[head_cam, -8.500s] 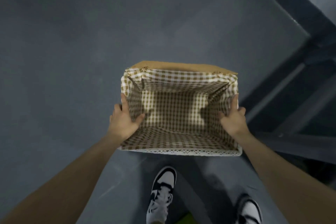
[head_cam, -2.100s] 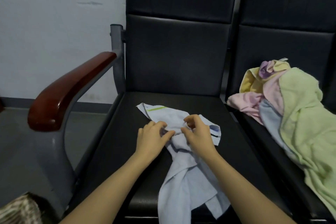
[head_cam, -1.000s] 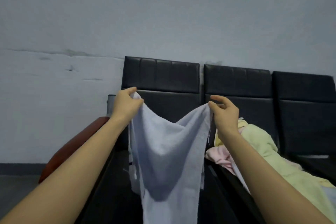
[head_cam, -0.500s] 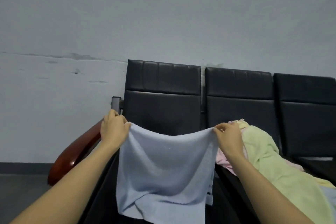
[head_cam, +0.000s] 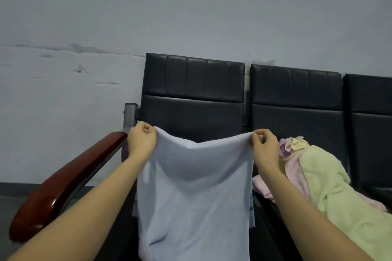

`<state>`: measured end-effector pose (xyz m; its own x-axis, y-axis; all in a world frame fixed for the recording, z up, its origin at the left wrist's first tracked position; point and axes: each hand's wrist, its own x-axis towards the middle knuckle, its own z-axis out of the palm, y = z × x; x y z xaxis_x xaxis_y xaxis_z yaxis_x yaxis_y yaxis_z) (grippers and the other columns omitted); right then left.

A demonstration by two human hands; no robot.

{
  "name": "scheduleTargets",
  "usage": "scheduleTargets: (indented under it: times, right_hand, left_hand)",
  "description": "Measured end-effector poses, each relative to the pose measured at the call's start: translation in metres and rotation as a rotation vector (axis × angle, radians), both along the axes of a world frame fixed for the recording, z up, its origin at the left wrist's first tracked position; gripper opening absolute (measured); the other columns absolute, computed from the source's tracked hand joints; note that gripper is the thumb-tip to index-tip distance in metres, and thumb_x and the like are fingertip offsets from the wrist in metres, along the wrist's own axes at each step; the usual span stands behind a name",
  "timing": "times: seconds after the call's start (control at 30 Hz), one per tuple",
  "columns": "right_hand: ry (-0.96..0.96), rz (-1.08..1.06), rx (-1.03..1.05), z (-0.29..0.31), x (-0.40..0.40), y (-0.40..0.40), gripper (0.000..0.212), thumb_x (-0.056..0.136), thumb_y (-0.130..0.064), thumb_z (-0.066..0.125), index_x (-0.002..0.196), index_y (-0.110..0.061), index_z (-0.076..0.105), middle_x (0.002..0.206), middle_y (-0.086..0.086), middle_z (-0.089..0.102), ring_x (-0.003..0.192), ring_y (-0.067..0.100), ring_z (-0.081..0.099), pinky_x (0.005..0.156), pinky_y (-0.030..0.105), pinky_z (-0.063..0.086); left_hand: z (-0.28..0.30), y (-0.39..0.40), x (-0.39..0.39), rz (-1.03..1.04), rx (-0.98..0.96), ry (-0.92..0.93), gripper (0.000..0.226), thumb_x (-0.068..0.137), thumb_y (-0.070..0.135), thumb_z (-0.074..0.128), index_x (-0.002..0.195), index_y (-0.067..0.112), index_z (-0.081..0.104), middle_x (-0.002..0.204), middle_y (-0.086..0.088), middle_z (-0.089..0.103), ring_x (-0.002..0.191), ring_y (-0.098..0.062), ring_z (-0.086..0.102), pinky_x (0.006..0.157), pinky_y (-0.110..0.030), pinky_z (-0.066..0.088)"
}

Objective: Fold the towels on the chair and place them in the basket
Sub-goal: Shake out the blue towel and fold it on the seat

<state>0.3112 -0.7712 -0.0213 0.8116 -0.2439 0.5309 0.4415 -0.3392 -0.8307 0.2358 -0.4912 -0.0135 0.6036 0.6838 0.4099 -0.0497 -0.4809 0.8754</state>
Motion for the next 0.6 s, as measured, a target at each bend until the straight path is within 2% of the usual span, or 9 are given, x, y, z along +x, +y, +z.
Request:
scheduleTargets:
  times: [0.07,0.17,0.27,0.37,0.47,0.6]
  right_hand:
    - [-0.068,0.001,0.060,0.017,0.009,0.007,0.007,0.096,-0.014,0.052,0.097,-0.015,0.059,0.102,0.006,0.060,0.090,0.015,0.057,0.079,0.027,0.047]
    - [-0.182,0.008,0.143,0.044,0.011,0.015,0.007,0.098,-0.013,0.050,0.098,-0.016,0.056,0.099,0.000,0.057,0.082,0.002,0.051,0.070,0.012,0.038]
    - [-0.260,0.050,0.210,0.063,0.004,0.020,0.009,0.098,-0.013,0.050,0.104,-0.016,0.057,0.098,-0.003,0.058,0.085,-0.001,0.052,0.070,0.008,0.039]
    - [-0.286,0.057,0.201,0.058,-0.007,0.019,0.010,0.098,-0.012,0.051,0.103,-0.018,0.056,0.098,-0.004,0.058,0.086,-0.005,0.052,0.070,0.003,0.038]
    - [-0.226,0.066,0.141,0.027,-0.022,0.013,0.010,0.096,-0.010,0.052,0.100,-0.018,0.056,0.100,-0.001,0.059,0.089,0.005,0.055,0.077,0.013,0.041]
    - [-0.122,0.059,0.040,-0.040,-0.046,0.009,0.011,0.095,-0.006,0.052,0.097,-0.015,0.057,0.100,0.008,0.060,0.093,0.019,0.058,0.081,0.028,0.045]
  left_hand:
    - [0.019,-0.005,0.014,-0.013,-0.010,-0.107,0.009,0.095,0.016,0.050,0.091,0.010,0.055,0.101,-0.010,0.057,0.081,-0.018,0.052,0.066,-0.026,0.039]
    - [0.045,-0.014,0.019,-0.036,-0.063,-0.273,0.009,0.098,0.022,0.048,0.094,0.014,0.052,0.111,-0.006,0.053,0.084,-0.011,0.049,0.063,-0.016,0.035]
    - [0.057,-0.023,0.010,-0.045,-0.061,-0.397,0.008,0.099,0.023,0.047,0.093,0.017,0.049,0.110,-0.003,0.049,0.088,-0.012,0.049,0.070,-0.018,0.037]
    - [0.044,-0.032,-0.008,-0.030,-0.056,-0.439,0.007,0.099,0.020,0.047,0.094,0.015,0.048,0.108,-0.002,0.045,0.085,-0.010,0.047,0.078,-0.020,0.037]
    - [0.007,-0.036,-0.026,-0.016,-0.037,-0.399,0.007,0.099,0.020,0.047,0.095,0.015,0.049,0.108,-0.003,0.047,0.090,-0.012,0.049,0.081,-0.023,0.037]
    - [-0.059,-0.038,-0.049,0.043,0.066,-0.213,0.007,0.098,0.020,0.047,0.093,0.016,0.050,0.104,-0.007,0.053,0.092,-0.024,0.053,0.075,-0.034,0.040]
